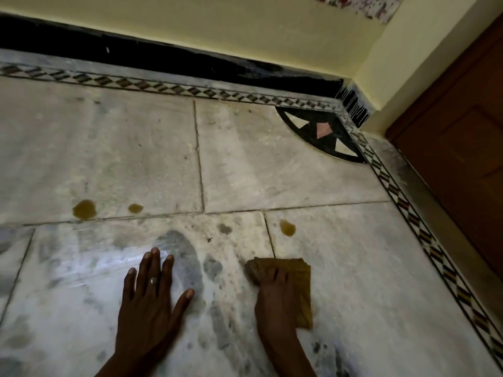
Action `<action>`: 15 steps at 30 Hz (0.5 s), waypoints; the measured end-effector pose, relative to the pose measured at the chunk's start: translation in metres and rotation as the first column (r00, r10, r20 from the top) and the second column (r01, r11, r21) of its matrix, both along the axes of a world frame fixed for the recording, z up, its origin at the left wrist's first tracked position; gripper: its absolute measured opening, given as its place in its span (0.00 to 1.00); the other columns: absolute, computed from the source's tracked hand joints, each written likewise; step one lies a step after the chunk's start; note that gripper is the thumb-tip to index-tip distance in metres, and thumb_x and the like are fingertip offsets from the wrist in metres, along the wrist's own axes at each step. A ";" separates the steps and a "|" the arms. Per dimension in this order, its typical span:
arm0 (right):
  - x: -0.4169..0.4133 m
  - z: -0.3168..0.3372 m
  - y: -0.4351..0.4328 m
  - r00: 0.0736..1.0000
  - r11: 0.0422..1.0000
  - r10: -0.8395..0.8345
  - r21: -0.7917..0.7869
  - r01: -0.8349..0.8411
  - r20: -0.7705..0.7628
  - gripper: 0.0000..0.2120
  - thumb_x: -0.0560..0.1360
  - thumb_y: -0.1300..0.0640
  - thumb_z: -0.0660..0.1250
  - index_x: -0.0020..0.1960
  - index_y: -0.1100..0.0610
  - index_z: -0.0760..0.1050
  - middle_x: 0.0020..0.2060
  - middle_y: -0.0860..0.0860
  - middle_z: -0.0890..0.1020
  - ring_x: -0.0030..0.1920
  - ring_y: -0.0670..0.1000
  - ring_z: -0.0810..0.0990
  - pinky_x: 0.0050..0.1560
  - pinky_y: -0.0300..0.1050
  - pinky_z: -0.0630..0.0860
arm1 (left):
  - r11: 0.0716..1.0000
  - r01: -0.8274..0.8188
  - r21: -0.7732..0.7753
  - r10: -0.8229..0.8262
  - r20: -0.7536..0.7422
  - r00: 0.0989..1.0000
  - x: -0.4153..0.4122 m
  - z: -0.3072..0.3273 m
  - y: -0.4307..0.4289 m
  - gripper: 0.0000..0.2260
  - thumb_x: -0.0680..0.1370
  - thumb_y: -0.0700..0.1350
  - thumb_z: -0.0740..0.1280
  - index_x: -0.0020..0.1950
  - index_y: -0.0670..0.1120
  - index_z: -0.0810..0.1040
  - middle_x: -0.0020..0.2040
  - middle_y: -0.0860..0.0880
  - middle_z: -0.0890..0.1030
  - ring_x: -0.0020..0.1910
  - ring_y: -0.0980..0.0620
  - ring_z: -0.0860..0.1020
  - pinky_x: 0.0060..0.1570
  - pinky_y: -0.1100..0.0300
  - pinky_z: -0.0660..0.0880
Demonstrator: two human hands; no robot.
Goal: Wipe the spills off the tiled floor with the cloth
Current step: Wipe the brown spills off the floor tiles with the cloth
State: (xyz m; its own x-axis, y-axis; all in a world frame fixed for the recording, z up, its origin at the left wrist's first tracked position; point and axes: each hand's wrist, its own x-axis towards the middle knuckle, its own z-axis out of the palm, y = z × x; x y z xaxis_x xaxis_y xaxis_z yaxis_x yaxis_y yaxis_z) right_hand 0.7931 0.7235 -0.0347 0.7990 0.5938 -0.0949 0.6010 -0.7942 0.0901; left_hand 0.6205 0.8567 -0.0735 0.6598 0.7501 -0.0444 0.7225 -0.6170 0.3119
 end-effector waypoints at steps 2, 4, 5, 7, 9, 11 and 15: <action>-0.006 0.012 0.012 0.983 0.990 0.100 0.116 -0.082 -0.157 0.23 0.58 0.59 0.77 0.51 0.63 0.81 0.45 0.63 0.82 0.44 0.62 0.82 0.42 0.52 0.81 | 1.000 -0.005 -0.009 0.005 0.004 1.000 0.000 0.002 0.000 0.36 0.78 0.67 0.43 0.76 0.43 0.60 0.78 0.42 0.57 0.78 0.47 0.50 0.75 0.50 0.46; -0.018 0.029 0.020 0.909 0.930 0.209 0.362 -0.071 -0.360 0.20 0.68 0.54 0.61 0.60 0.52 0.77 0.56 0.52 0.80 0.57 0.53 0.77 0.58 0.46 0.74 | 1.000 -0.011 -0.021 0.011 0.010 1.000 0.002 0.001 0.002 0.37 0.78 0.67 0.43 0.75 0.43 0.63 0.77 0.41 0.59 0.78 0.48 0.49 0.75 0.51 0.45; -0.025 0.043 0.024 0.842 0.869 0.224 0.492 0.056 -0.491 0.19 0.68 0.56 0.59 0.58 0.48 0.77 0.54 0.47 0.81 0.54 0.47 0.77 0.56 0.40 0.73 | 0.999 -0.015 -0.031 0.016 0.013 1.000 0.002 0.000 0.002 0.37 0.78 0.67 0.43 0.75 0.43 0.64 0.77 0.41 0.60 0.79 0.49 0.48 0.75 0.51 0.44; -0.024 0.067 0.025 0.712 0.697 0.171 0.594 0.402 -0.681 0.09 0.69 0.63 0.63 0.46 0.54 0.77 0.37 0.48 0.83 0.34 0.43 0.78 0.36 0.34 0.73 | 0.999 -0.023 -0.048 0.024 0.021 0.999 0.002 0.000 0.004 0.37 0.78 0.67 0.42 0.75 0.43 0.64 0.77 0.41 0.61 0.79 0.51 0.45 0.75 0.53 0.42; -0.001 0.078 0.011 0.606 0.563 0.128 0.561 0.607 -0.785 0.06 0.70 0.69 0.65 0.38 0.59 0.75 0.26 0.50 0.79 0.25 0.44 0.76 0.26 0.33 0.72 | 0.998 -0.020 -0.058 0.021 0.023 1.000 0.002 -0.001 0.005 0.37 0.78 0.67 0.42 0.75 0.43 0.64 0.76 0.41 0.61 0.78 0.53 0.43 0.75 0.55 0.41; 0.031 0.083 -0.014 0.653 0.473 0.029 0.586 0.658 -0.757 0.03 0.66 0.63 0.68 0.40 0.58 0.78 0.29 0.52 0.82 0.33 0.53 0.80 0.33 0.43 0.77 | 0.998 -0.023 -0.059 0.024 0.023 0.999 0.001 -0.002 0.005 0.37 0.78 0.67 0.43 0.75 0.43 0.63 0.77 0.42 0.60 0.78 0.53 0.43 0.74 0.55 0.40; 0.082 0.072 -0.064 0.758 0.546 -0.361 0.535 0.644 -0.544 0.23 0.76 0.51 0.66 0.69 0.54 0.69 0.62 0.60 0.76 0.63 0.62 0.72 0.64 0.57 0.70 | 0.997 -0.042 -0.066 0.043 0.026 0.999 0.004 -0.003 0.003 0.37 0.77 0.68 0.43 0.75 0.44 0.63 0.77 0.42 0.59 0.78 0.52 0.43 0.74 0.56 0.39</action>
State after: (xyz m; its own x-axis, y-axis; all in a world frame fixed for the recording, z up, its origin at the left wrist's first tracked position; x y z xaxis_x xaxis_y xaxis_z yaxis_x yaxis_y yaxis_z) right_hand 0.8747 0.6593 0.0373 0.9781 0.1077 -0.1783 -0.0472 -0.7191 -0.6933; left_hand 0.6247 0.8595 -0.0769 0.6290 0.7736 -0.0767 0.7383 -0.5635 0.3706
